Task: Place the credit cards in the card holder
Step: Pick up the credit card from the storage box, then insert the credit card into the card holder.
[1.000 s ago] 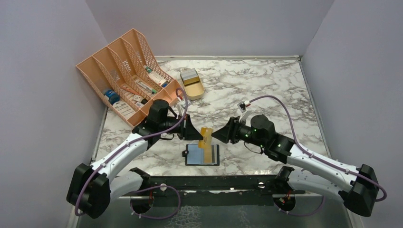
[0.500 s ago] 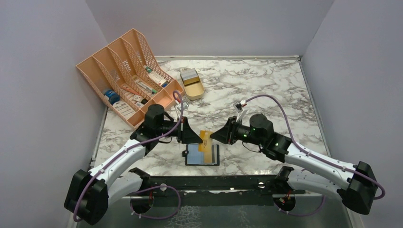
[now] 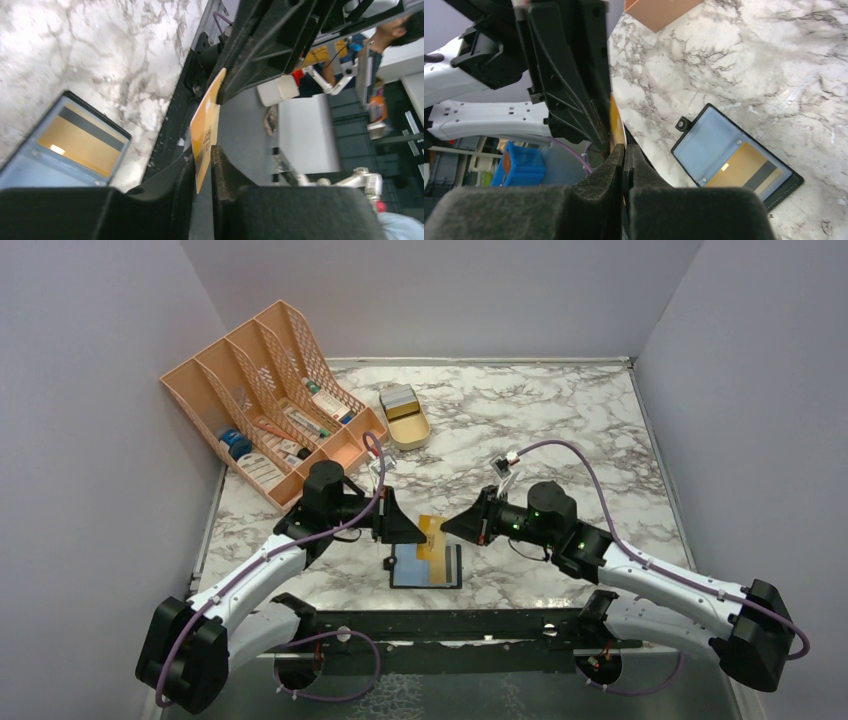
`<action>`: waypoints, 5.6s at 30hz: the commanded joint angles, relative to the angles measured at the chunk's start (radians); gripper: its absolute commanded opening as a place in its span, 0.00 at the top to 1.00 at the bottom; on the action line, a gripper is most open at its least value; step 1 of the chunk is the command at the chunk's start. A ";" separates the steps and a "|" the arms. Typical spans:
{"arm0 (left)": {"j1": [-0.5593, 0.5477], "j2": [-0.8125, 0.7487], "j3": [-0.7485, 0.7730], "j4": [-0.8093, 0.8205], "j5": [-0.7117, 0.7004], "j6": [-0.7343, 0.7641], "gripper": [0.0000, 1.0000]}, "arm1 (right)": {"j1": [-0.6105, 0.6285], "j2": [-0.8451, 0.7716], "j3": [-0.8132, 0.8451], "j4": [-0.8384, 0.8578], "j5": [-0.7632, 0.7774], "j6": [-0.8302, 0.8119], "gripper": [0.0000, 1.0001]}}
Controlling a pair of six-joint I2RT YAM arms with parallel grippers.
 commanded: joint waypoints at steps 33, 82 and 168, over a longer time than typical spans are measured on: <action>-0.017 -0.097 -0.088 -0.478 -0.816 0.006 0.48 | 0.002 0.413 -0.047 0.168 0.089 0.076 0.99; -0.080 0.011 -0.318 -0.105 -0.746 -0.262 0.79 | -0.104 0.395 -0.220 0.319 0.010 0.229 0.99; -0.123 0.035 -0.332 -0.026 -0.707 -0.281 0.81 | -0.105 0.610 -0.118 0.240 -0.181 0.188 0.83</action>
